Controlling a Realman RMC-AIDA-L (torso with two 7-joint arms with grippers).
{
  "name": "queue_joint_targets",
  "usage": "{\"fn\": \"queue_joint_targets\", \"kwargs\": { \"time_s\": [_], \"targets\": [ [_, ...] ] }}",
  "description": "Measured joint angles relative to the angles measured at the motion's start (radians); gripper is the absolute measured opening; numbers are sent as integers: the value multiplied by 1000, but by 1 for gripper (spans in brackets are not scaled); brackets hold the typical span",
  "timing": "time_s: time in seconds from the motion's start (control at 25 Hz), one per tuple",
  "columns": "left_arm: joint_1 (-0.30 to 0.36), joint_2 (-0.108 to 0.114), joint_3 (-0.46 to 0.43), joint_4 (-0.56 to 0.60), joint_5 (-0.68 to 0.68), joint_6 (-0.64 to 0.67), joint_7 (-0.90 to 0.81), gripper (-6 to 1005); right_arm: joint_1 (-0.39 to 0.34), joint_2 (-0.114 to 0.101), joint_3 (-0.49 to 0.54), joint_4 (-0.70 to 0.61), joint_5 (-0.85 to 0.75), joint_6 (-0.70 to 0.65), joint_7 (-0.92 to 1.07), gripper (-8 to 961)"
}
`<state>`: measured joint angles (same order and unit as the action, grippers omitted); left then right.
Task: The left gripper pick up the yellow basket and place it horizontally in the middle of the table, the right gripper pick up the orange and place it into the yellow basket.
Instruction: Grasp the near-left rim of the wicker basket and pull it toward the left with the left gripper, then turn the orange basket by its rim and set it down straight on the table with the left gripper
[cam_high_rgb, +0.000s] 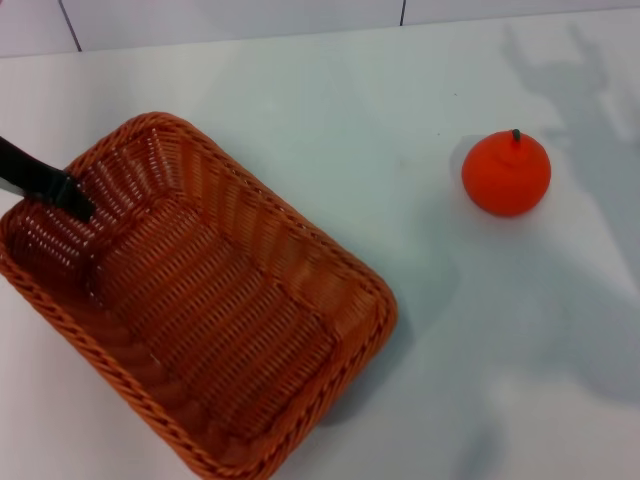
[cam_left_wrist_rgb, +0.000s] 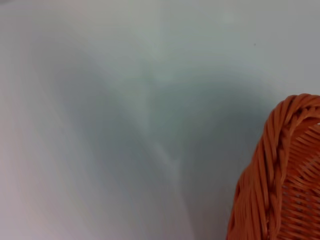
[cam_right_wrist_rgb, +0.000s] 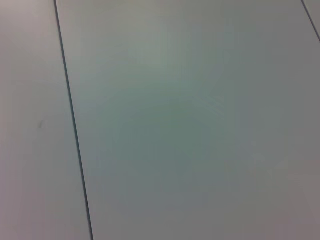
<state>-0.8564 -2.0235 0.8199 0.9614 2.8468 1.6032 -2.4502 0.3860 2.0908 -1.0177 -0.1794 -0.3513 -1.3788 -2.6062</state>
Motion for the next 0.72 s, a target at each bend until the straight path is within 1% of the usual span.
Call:
{"fn": "queue_joint_targets", "kwargs": {
  "time_s": [0.12,0.2,0.28,0.32,0.44,0.72],
  "targets": [
    [-8,11,-20,-36,-6,5,-26,165,-1,0,-3,0,0,4,0,946],
    [-11,13,-42,-41,-12,10,-32,163,-1,0,-8,1,0,8,0,946],
    [-17,13,-78,-41,-13,18,-35,163,-1,0,-14,1,0,10,0,946],
    [-25,14,-116,-41,-14,25,-35,163,0,0,-16,1,0,10,0,946],
    [-36,14,-189,-44,-26,34,-37,163,1,-2,-19,2,0,11,0,946],
    [-32,16,-237,-78,-74,33,-66,163,9,-3,-25,1,0,13,0,946]
  ]
}}
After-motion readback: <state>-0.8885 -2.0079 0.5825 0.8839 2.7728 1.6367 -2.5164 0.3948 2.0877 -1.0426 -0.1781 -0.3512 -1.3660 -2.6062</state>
